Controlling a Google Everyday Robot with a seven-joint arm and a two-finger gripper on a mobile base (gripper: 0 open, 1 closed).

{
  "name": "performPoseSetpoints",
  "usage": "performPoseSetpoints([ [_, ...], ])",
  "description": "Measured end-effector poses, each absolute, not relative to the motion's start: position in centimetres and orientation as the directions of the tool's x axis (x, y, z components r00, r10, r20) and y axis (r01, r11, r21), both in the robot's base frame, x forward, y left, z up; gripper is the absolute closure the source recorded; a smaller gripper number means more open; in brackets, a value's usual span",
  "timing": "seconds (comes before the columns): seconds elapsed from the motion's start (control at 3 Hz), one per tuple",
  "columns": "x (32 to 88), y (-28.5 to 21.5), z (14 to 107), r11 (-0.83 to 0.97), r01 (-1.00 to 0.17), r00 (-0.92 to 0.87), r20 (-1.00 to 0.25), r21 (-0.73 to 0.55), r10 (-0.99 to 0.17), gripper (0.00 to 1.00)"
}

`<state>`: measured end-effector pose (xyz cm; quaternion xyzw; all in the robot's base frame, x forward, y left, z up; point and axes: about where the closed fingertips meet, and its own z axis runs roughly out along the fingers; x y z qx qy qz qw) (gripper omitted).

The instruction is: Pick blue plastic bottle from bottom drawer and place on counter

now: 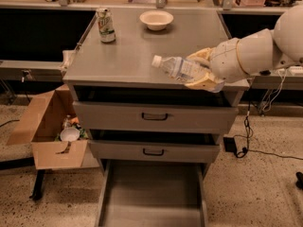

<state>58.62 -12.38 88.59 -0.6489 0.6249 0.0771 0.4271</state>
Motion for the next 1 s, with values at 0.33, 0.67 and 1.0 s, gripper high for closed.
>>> performPoseSetpoints([
  [0.33,58.6,-12.4,88.5,0.146,-0.878,0.207,-0.635,-0.457,-0.744,1.00],
  [0.67,61.1,-13.7,89.5,0.197,-0.886,0.138,-0.645,-0.419,-0.752,1.00],
  [1.0,64.9,-14.8,87.4,0.224,-0.931,0.020,-0.652,-0.289,-0.758,1.00],
])
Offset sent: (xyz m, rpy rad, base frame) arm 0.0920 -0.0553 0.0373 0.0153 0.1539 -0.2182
